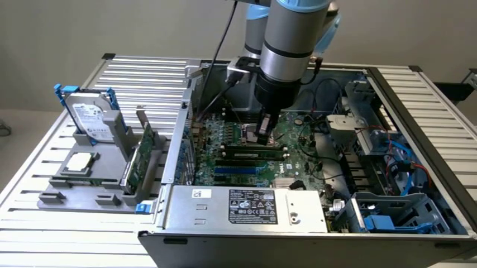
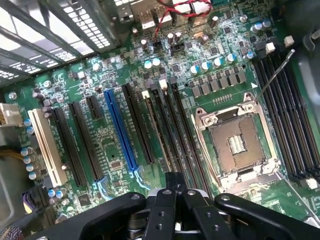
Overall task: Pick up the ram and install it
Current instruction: 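Press down the ram until it locks into place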
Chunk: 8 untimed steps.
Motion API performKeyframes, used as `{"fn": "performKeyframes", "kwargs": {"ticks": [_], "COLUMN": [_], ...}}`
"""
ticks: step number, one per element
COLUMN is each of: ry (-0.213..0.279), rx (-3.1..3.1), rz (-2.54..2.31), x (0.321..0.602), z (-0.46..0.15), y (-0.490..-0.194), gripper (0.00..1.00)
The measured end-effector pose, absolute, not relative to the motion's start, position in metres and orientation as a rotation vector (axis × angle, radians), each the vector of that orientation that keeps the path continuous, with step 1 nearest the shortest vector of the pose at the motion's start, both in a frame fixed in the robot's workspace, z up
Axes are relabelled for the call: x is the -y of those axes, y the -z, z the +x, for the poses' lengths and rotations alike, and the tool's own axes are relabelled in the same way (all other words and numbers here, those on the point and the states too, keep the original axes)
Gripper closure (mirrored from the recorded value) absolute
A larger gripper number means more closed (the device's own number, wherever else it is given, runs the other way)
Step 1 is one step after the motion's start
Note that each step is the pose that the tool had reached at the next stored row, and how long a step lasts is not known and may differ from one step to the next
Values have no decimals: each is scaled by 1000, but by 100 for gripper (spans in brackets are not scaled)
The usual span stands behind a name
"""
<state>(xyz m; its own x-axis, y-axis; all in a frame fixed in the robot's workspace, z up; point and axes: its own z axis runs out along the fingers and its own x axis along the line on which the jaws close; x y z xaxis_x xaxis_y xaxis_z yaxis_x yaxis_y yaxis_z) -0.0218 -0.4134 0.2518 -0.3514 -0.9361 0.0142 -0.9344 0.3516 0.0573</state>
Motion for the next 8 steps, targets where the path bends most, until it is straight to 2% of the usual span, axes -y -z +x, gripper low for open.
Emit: {"fn": "performKeyframes", "kwargs": {"ticks": [8], "ry": [64], "rx": [2645], "rz": [1615], "x": [413], "z": [-22], "y": [-252], "gripper": [89]}}
